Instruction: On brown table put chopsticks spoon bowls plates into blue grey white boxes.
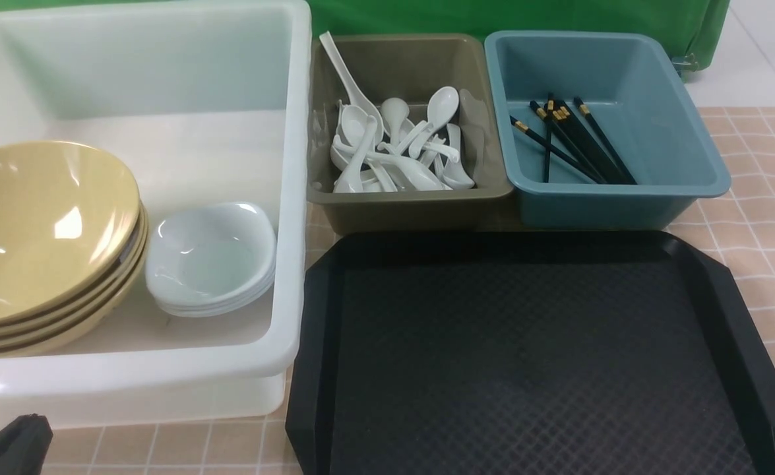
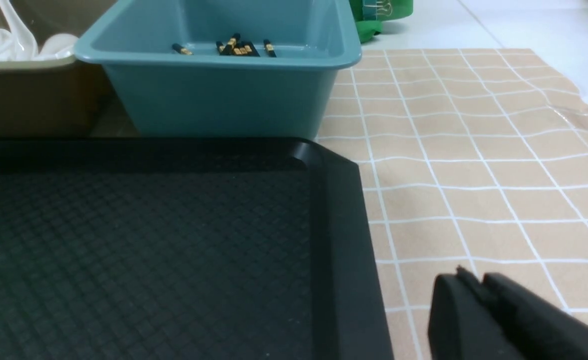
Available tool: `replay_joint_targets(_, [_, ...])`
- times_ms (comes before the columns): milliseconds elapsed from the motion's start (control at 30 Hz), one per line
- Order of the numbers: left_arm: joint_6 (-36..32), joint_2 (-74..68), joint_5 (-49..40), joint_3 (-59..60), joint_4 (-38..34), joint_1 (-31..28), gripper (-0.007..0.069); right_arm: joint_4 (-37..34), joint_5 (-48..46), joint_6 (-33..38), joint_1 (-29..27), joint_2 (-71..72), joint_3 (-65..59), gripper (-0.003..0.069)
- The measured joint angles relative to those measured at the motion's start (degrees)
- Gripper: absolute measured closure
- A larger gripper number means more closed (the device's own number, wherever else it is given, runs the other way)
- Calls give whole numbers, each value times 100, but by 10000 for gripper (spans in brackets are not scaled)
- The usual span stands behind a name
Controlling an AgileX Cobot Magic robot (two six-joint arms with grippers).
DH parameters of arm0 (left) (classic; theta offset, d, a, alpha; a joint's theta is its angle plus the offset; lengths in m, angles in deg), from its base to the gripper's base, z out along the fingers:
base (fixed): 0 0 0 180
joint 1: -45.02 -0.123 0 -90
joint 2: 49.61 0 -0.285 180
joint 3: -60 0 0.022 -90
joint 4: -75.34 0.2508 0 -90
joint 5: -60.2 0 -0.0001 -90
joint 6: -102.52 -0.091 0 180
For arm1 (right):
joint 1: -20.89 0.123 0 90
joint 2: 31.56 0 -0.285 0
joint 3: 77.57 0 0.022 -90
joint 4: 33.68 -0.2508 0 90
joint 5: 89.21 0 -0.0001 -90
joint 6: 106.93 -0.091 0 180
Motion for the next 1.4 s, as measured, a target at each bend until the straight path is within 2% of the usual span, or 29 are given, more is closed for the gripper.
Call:
replay_joint_targets(200, [834, 0, 0, -8, 764, 71, 623, 0, 0, 0, 0, 0, 0, 560])
replay_joint_targets(300, [1164, 0, 0, -15, 1088, 297, 623, 0, 0, 0, 0, 0, 0, 560])
replay_joint_targets(500, [1272, 0, -1, -15, 1234, 691, 623, 0, 0, 0, 0, 0, 0, 559])
replay_joint_targets(1400, [1289, 0, -1, -15, 1326, 691, 623, 0, 0, 6, 0, 0, 0, 544])
